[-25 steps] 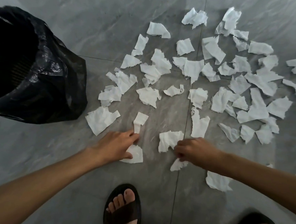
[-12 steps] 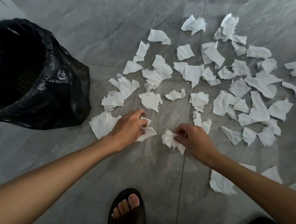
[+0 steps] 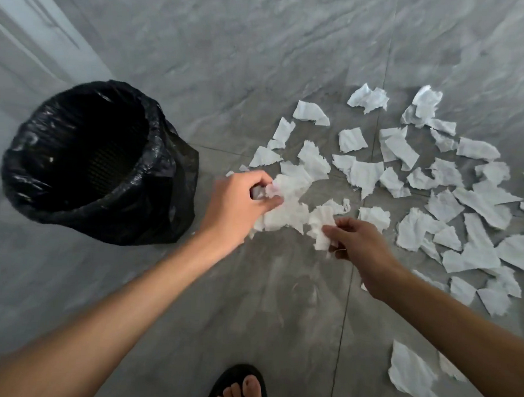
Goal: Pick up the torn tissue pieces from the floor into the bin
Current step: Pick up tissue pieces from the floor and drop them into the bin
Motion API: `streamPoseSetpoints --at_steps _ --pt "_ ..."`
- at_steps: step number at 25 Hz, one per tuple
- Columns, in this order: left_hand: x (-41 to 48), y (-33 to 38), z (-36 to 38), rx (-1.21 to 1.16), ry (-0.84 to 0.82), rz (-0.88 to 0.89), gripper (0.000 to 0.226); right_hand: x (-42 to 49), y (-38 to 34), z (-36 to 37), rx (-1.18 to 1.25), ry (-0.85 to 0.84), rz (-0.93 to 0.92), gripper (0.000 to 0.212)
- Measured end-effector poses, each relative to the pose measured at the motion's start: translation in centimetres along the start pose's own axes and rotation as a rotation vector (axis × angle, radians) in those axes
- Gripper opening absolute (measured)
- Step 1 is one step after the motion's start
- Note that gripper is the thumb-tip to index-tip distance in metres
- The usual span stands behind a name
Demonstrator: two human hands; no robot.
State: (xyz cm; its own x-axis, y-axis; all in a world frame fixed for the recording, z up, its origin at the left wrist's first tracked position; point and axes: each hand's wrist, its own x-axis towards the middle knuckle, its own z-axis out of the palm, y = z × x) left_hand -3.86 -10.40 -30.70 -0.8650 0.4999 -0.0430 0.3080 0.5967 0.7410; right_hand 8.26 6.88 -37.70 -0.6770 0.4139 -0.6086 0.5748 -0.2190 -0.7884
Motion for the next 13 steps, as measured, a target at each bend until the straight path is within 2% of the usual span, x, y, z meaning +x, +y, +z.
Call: streamPoseSetpoints --at_steps 3,6,9,13 --pt "0.2 3.2 -7.5 -0.103 0.158 0.121 0.018 0.3 -4.7 3.6 0.021 -0.102 -0.055 0.010" --pt "0.6 2.7 -13.3 -0.063 0.353 0.189 0.016 0.5 -9.1 7.4 0.018 -0.188 -0.147 0.008" --pt "1.6 -1.7 -17.5 0.047 0.508 0.081 0.012 0.4 -13.1 11.4 -0.010 -0.270 -0.245 0.005" --pt "2.3 -9.1 -20.4 0.262 0.576 -0.186 0.009 0.2 -17.8 16.7 -0.027 -0.370 -0.362 0.012"
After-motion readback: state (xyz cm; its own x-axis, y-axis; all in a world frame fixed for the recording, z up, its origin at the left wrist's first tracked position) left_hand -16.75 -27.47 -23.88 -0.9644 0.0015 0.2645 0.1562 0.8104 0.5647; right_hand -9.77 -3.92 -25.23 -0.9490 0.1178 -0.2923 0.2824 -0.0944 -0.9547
